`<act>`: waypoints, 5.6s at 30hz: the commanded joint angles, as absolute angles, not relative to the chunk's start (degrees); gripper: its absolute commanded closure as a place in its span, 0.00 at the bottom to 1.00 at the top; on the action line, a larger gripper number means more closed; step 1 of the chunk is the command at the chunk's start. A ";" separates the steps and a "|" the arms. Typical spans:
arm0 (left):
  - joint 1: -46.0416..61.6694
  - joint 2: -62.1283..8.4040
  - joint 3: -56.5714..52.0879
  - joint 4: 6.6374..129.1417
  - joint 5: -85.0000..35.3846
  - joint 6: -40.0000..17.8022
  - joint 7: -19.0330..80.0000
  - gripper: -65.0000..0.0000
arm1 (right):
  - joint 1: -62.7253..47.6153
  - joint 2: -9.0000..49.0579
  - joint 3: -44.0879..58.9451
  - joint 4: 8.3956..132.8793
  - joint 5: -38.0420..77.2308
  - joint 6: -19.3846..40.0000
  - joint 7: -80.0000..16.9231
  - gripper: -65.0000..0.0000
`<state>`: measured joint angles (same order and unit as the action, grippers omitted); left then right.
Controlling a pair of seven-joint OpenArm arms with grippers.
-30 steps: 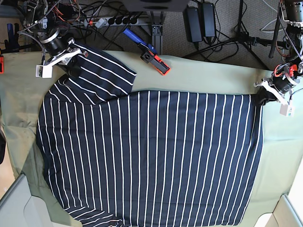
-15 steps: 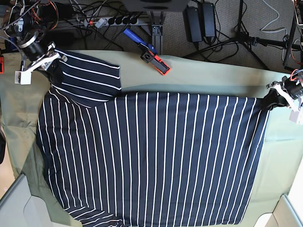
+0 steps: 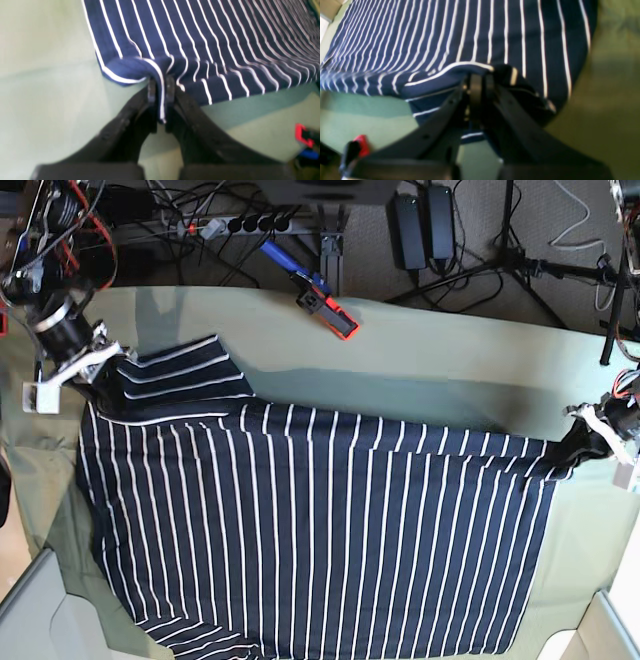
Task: Fold the T-shirt properly
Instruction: 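Lift and pull both held edges toward the hem, folding the shirt, then release the shirt edges and open both grippers, then regrasp the folded edge near the left gripper with the left gripper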
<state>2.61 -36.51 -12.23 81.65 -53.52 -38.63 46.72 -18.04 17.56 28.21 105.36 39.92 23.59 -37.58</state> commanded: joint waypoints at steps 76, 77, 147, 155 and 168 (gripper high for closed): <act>-18.85 -32.67 -10.00 53.78 -51.70 -40.00 45.28 0.40 | 13.65 21.89 40.88 63.26 35.48 24.71 -41.56 0.33; -18.85 -32.67 -10.00 53.78 -51.68 -40.00 45.28 0.40 | 13.65 21.39 40.62 63.26 35.77 24.69 -41.36 0.33; -27.62 -25.41 -16.95 40.42 -51.40 -29.17 45.58 0.40 | 18.65 16.97 34.85 53.76 30.39 23.83 -26.15 1.00; -27.79 -24.49 -16.95 40.45 -49.93 -29.15 44.77 0.40 | 18.52 16.95 34.79 53.76 30.41 23.83 -26.17 1.00; -28.53 -24.67 -16.95 44.58 -50.43 -34.37 46.24 0.89 | 18.55 16.97 34.79 53.76 30.41 23.83 -26.17 1.00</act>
<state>-26.68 -23.75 -16.84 43.42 -49.15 -32.42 46.94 17.56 16.01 34.74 52.97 29.76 23.35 -27.24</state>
